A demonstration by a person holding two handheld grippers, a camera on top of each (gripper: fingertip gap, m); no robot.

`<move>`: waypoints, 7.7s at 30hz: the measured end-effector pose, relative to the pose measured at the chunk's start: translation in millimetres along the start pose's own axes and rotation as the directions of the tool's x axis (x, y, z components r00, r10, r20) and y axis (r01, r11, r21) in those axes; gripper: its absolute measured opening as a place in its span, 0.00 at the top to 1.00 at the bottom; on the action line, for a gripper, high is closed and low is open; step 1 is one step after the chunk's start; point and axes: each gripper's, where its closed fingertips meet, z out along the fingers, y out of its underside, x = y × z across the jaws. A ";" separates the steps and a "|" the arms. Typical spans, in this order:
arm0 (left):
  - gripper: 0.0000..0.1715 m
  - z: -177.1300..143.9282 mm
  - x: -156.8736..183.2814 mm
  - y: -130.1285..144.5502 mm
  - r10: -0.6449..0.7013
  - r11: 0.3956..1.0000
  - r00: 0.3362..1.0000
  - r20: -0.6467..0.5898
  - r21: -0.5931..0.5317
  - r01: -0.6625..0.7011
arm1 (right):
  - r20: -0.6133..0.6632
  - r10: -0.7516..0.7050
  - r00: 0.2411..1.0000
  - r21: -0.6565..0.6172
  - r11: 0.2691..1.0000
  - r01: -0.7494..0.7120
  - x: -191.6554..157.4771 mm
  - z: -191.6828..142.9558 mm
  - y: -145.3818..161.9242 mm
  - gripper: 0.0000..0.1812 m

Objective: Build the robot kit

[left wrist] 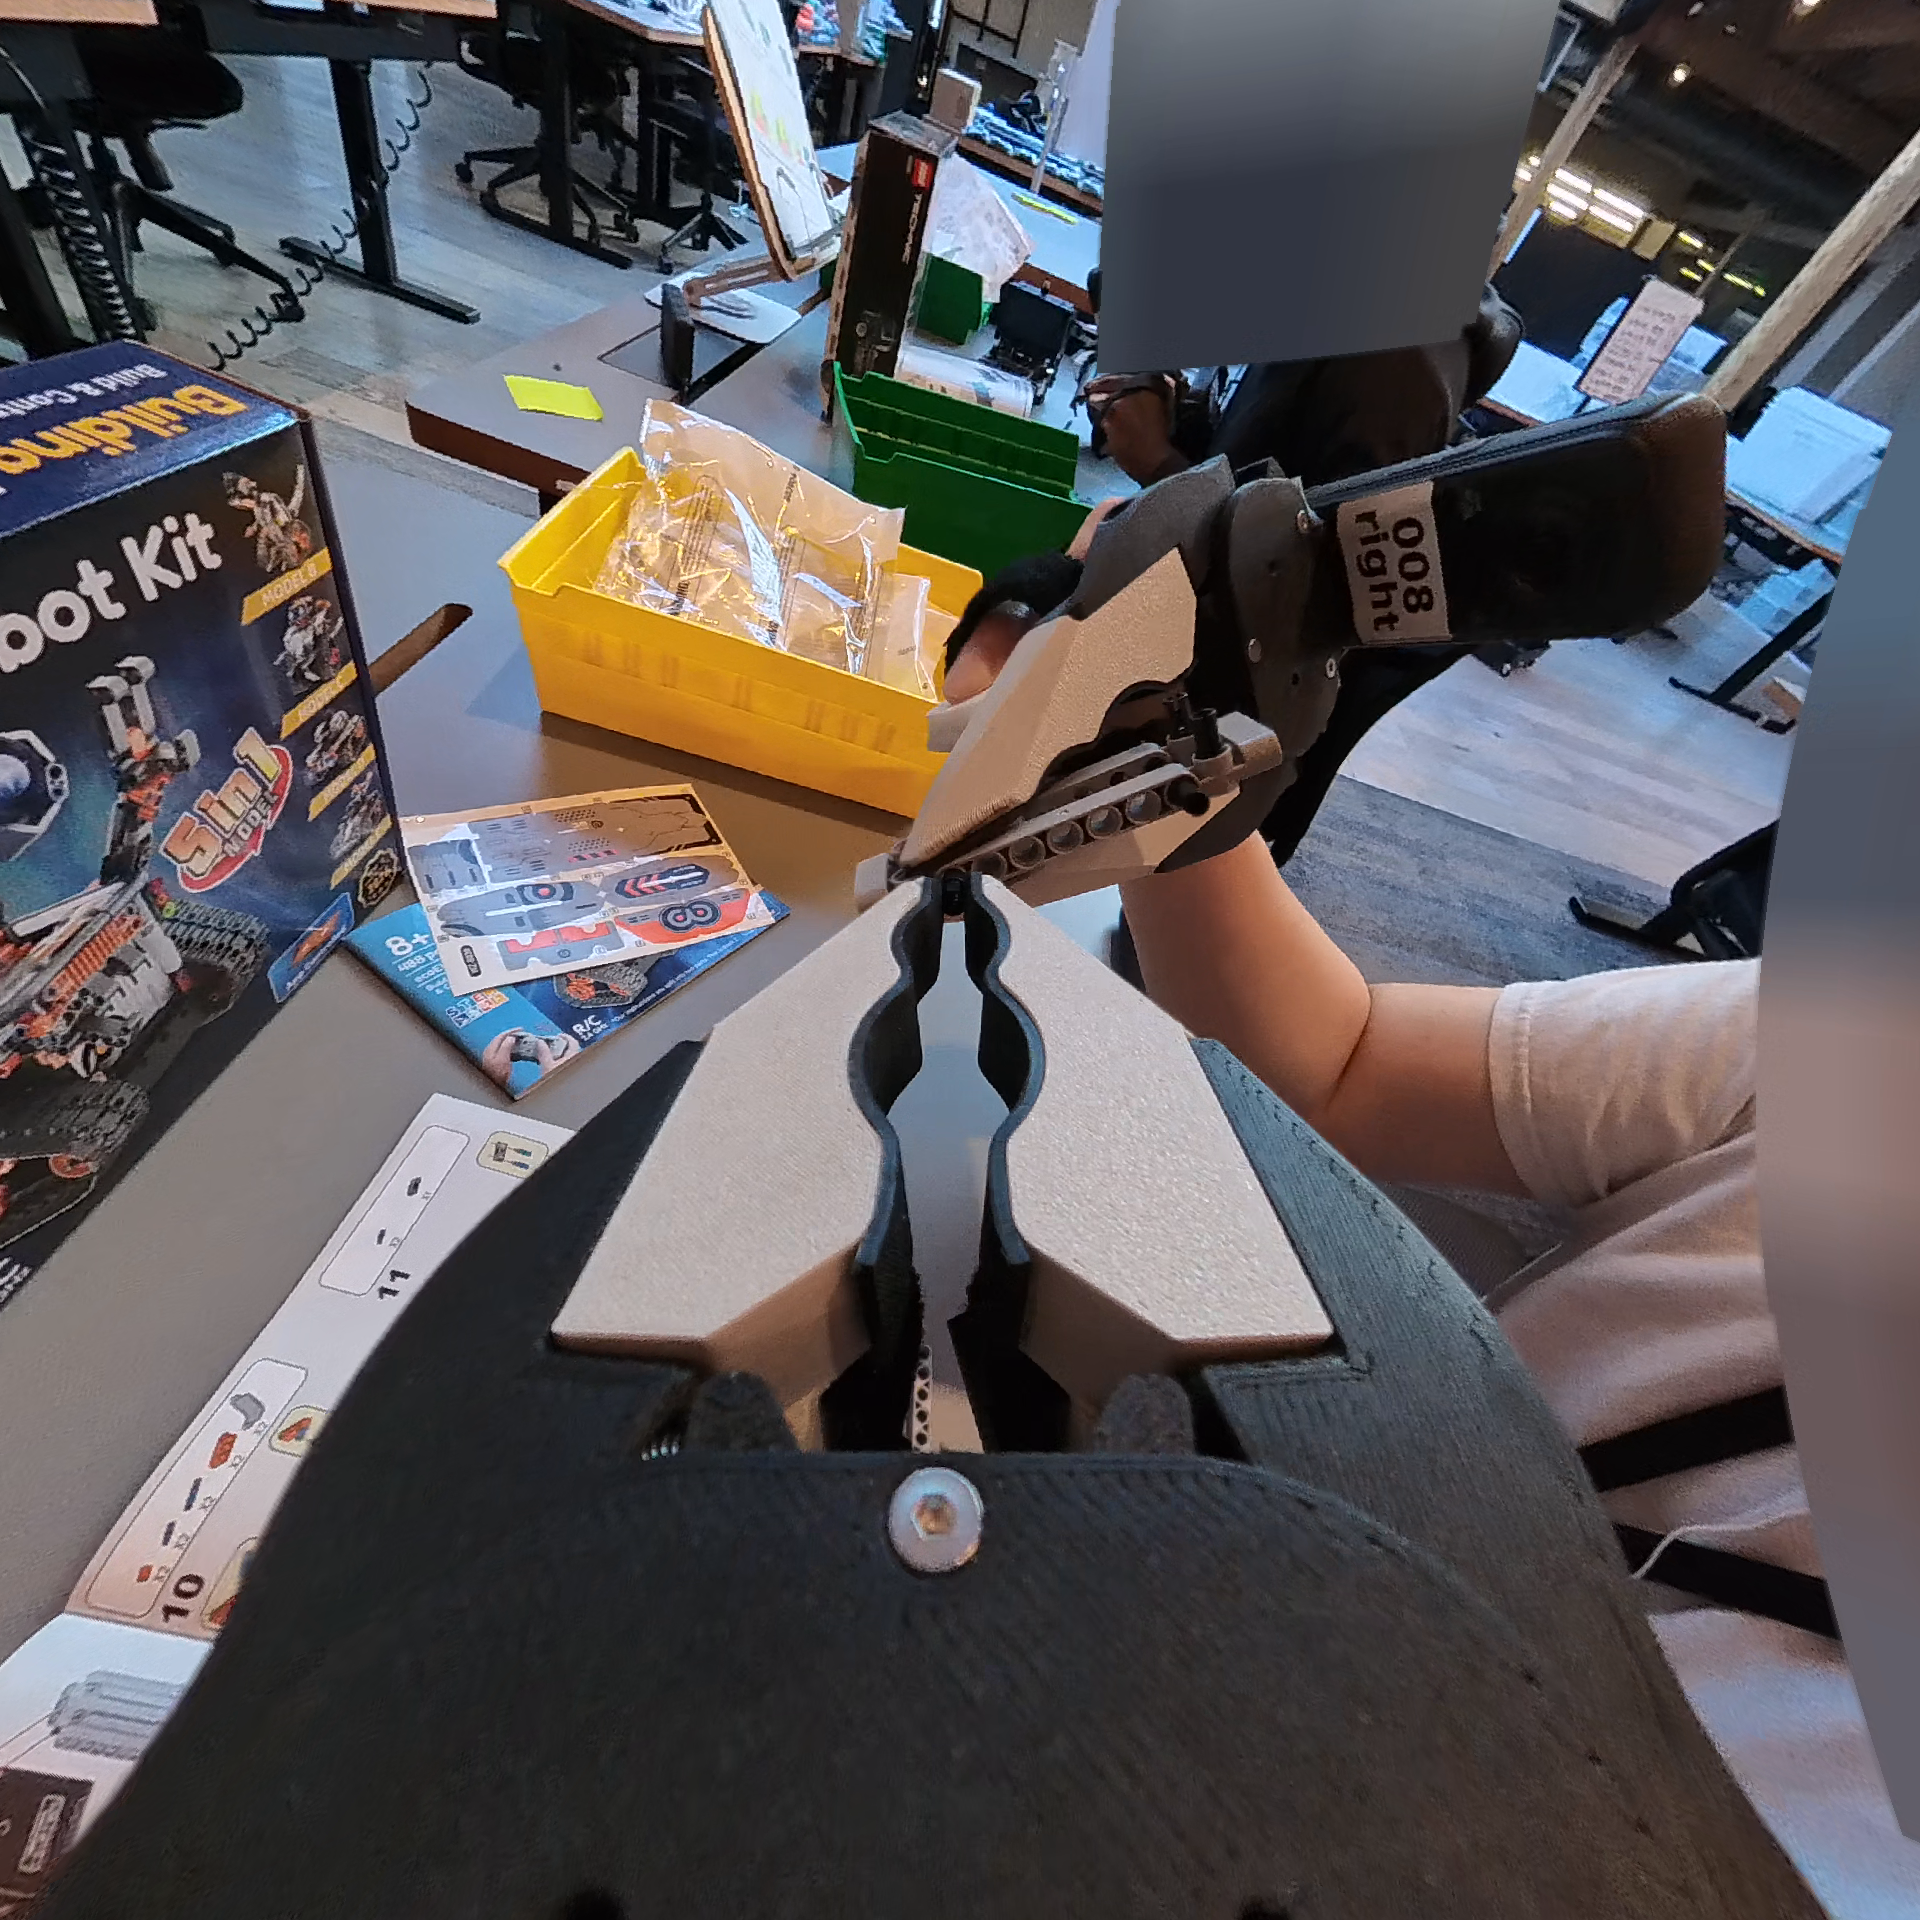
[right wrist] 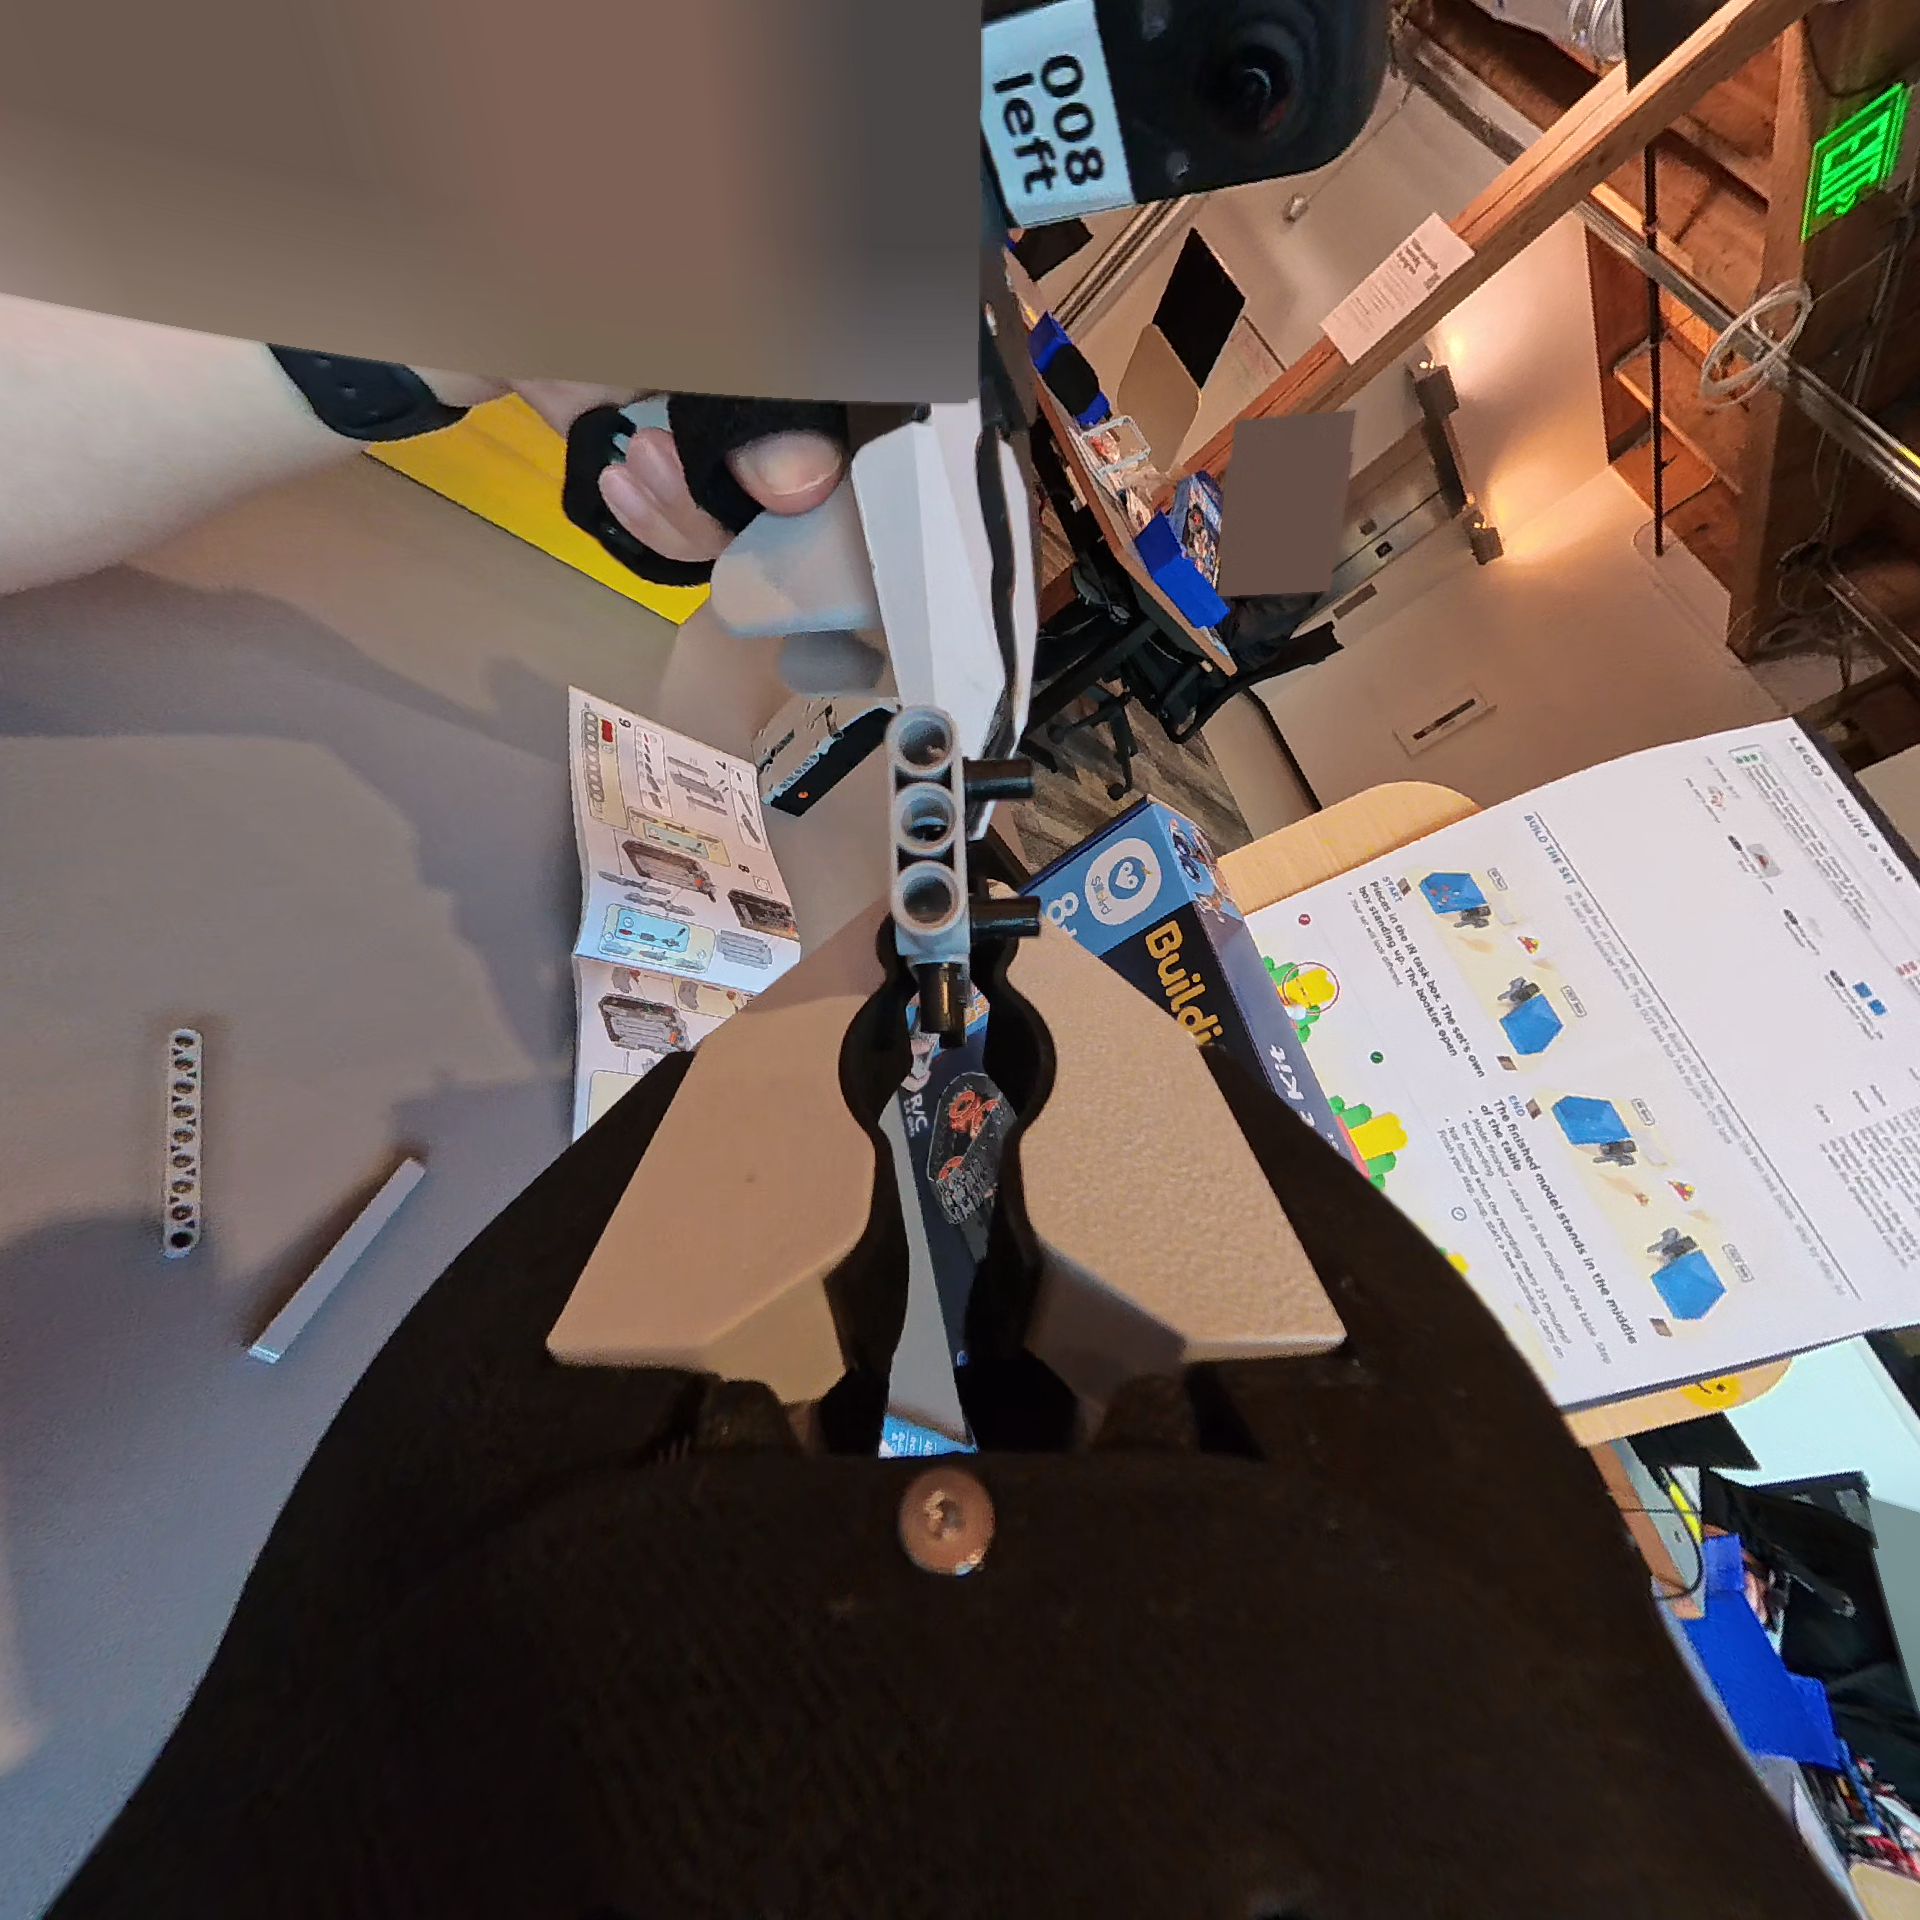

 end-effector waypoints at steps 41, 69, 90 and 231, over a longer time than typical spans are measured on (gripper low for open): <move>0.99 -7.1 -8.2 -17.2 -0.039 0.990 0.999 -0.001 0.134 0.038 | -0.130 0.115 0.985 0.075 0.992 -0.106 22.4 6.0 -6.8 0.97; 0.99 -4.6 -11.0 -8.7 -0.128 0.985 0.986 -0.108 0.104 0.139 | 0.313 0.399 0.862 -0.413 0.874 -0.255 -64.1 25.7 88.9 0.96; 0.99 -42.9 -32.3 26.7 -0.167 0.985 0.982 0.089 -0.038 0.171 | 0.187 0.773 0.606 -0.982 0.167 0.090 -176.8 -30.0 212.0 0.96; 0.86 125.5 -90.1 197.4 0.498 0.458 0.810 -0.311 -0.698 -0.550 | -0.233 0.514 0.826 0.051 0.854 -0.517 77.1 -146.9 86.7 0.98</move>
